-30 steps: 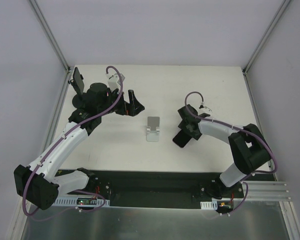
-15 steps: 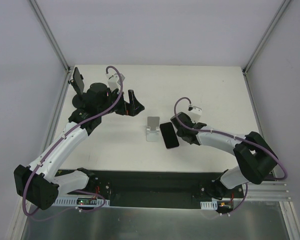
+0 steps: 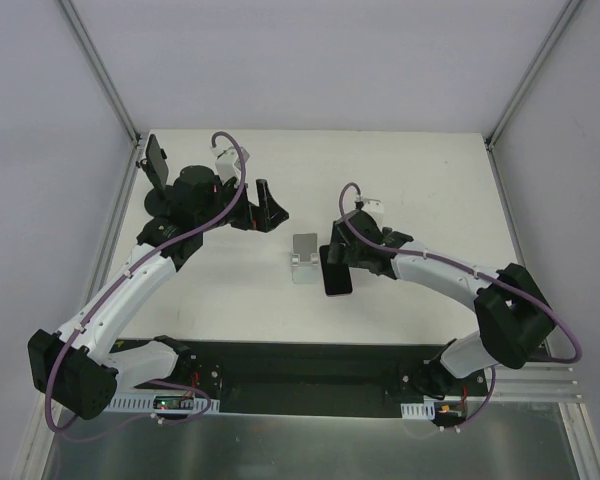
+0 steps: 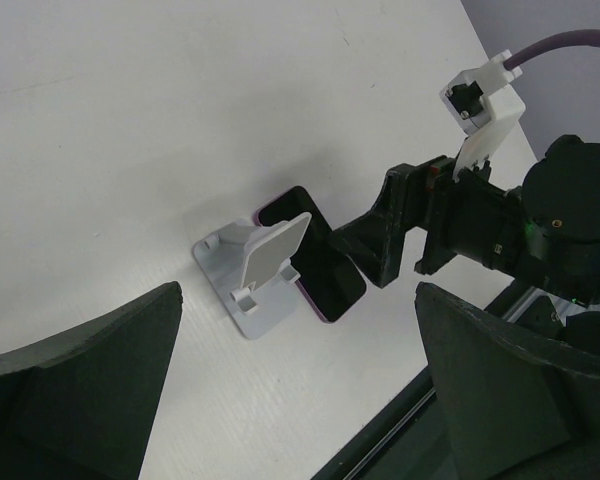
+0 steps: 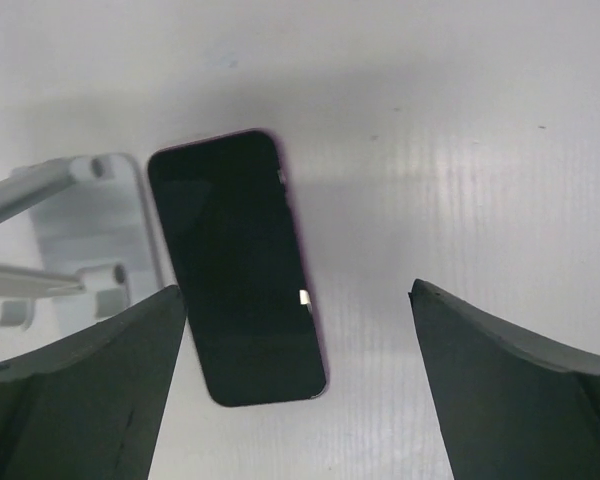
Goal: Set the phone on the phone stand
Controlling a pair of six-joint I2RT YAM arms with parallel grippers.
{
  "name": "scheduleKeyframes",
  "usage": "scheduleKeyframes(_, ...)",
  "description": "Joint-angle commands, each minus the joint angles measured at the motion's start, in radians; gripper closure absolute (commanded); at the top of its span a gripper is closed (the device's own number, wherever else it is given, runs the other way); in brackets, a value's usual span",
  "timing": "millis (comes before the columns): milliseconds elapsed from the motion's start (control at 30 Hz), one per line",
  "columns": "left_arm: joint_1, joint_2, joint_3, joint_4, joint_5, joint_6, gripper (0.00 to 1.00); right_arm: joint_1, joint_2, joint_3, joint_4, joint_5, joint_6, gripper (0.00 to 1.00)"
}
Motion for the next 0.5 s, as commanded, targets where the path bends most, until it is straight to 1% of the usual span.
scheduleKeyframes(0, 0.011, -0.012, 0.024, 0.006, -0.007, 0.017, 0.01, 0.029, 0.013, 0.070, -0.045, -0.164, -0.148, 0.03)
scheduleKeyframes(133, 0.011, -0.018, 0.029, 0.005, 0.002, 0.014, 0.01, 0.043, 0.029, 0.073, -0.056, -0.233, -0.203, 0.03)
scheduleKeyframes(233, 0.011, -0.015, 0.029, 0.006, -0.021, 0.011, 0.01, 0.054, 0.088, 0.089, -0.091, -0.285, -0.226, 0.04)
scheduleKeyframes(267, 0.011, -0.010, 0.033, 0.005, -0.018, -0.001, 0.01, 0.062, 0.096, 0.092, -0.094, -0.282, -0.229, 0.03)
scheduleKeyframes(400, 0.011, 0.007, 0.078, 0.003, 0.083, -0.114, 0.01, 0.080, 0.139, 0.133, -0.126, -0.262, -0.240, 0.03)
scheduleKeyframes(467, 0.011, 0.005, 0.108, 0.003, 0.085, -0.134, 0.01, 0.086, 0.167, 0.160, -0.134, -0.250, -0.242, 0.04)
